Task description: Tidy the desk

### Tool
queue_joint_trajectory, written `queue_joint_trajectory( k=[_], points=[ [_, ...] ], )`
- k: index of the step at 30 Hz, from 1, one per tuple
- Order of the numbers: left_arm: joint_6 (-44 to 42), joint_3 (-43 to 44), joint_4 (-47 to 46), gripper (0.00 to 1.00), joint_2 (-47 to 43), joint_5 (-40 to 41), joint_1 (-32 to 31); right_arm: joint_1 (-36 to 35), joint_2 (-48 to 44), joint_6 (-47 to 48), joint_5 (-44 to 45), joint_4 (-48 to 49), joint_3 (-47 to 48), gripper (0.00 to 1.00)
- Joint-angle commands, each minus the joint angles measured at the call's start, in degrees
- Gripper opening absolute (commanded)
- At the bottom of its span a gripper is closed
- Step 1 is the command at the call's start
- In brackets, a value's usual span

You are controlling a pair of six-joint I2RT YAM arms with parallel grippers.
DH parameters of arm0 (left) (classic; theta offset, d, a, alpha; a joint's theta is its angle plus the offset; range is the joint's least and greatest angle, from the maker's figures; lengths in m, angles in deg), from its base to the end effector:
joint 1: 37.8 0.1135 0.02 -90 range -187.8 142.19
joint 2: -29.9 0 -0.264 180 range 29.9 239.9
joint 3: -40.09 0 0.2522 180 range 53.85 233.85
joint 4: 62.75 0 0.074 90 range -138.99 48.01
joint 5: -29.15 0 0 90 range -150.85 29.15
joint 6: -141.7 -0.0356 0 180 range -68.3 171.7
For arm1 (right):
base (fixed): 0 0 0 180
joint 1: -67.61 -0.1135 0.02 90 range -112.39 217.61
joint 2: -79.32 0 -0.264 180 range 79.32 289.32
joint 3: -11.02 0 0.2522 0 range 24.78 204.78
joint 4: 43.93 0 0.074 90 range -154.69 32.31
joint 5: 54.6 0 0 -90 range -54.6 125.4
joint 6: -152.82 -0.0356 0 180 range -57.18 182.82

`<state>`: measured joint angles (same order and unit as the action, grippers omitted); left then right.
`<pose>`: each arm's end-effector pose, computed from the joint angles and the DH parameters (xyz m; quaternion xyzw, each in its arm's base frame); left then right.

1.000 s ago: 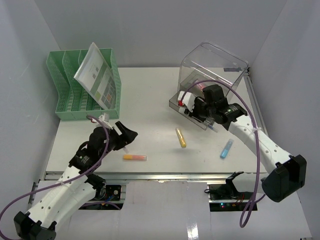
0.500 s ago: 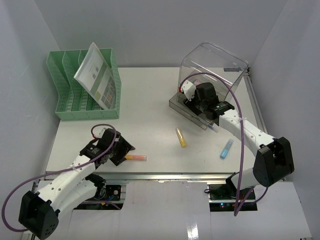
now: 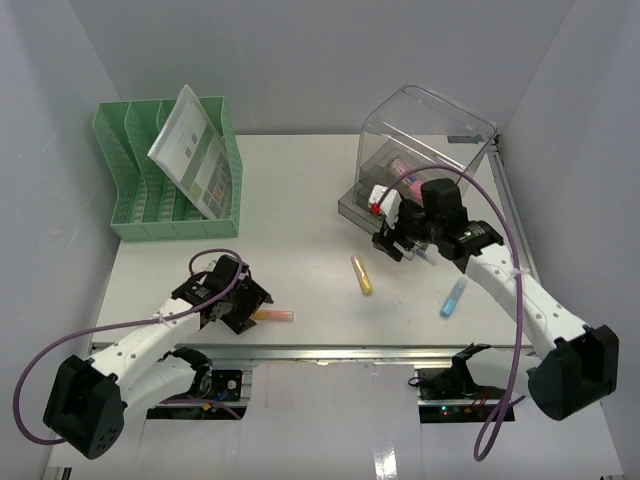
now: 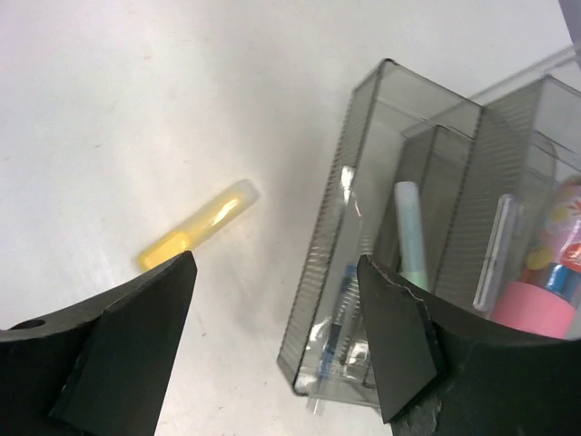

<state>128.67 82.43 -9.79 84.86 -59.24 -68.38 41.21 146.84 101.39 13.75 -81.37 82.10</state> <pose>0.1381 -0.0805 0.1748 -0.3876 0.8971 -0.1625 0.1360 0.2268 0.1272 0.3134 -0.5400 0.6837 0.1158 0.4770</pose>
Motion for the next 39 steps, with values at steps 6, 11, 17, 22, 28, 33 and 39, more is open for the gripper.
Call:
queue_joint_trajectory(
  k=[6, 11, 17, 22, 28, 33, 39],
  points=[
    [5.38, 3.32, 0.17, 0.72, 11.02, 0.06, -0.01, 12.15, -6.70, 2.39, -24.64, 2.68, -11.78, 0.77],
    [4.42, 5.88, 0.70, 0.70, 16.31, 1.01, -0.01, 13.69, -8.44, 2.11, -26.86, 2.71, -12.52, 0.77],
    [1.96, 9.05, 1.48, 0.66, 23.85, -0.10, -0.39, 14.79, -10.14, 2.22, -28.24, 2.55, -13.50, 0.76],
    [1.17, 9.13, 2.72, 0.61, 25.19, -0.47, -1.33, 15.33, -11.00, 2.22, -28.97, 2.59, -13.72, 0.77],
    [-0.95, 10.37, 5.72, 0.50, 24.76, 0.40, -1.51, 15.33, -11.48, 2.09, -29.31, 2.59, -13.68, 0.76],
    [-2.98, 12.84, 7.11, 0.41, 25.19, 0.68, -1.89, 15.49, -11.80, 2.11, -29.64, 2.59, -13.88, 0.76],
    [-4.53, 16.51, 8.33, 0.31, 24.64, 0.93, -4.16, 15.79, -11.99, 2.13, -29.78, 2.61, -14.07, 0.76]
  ],
)
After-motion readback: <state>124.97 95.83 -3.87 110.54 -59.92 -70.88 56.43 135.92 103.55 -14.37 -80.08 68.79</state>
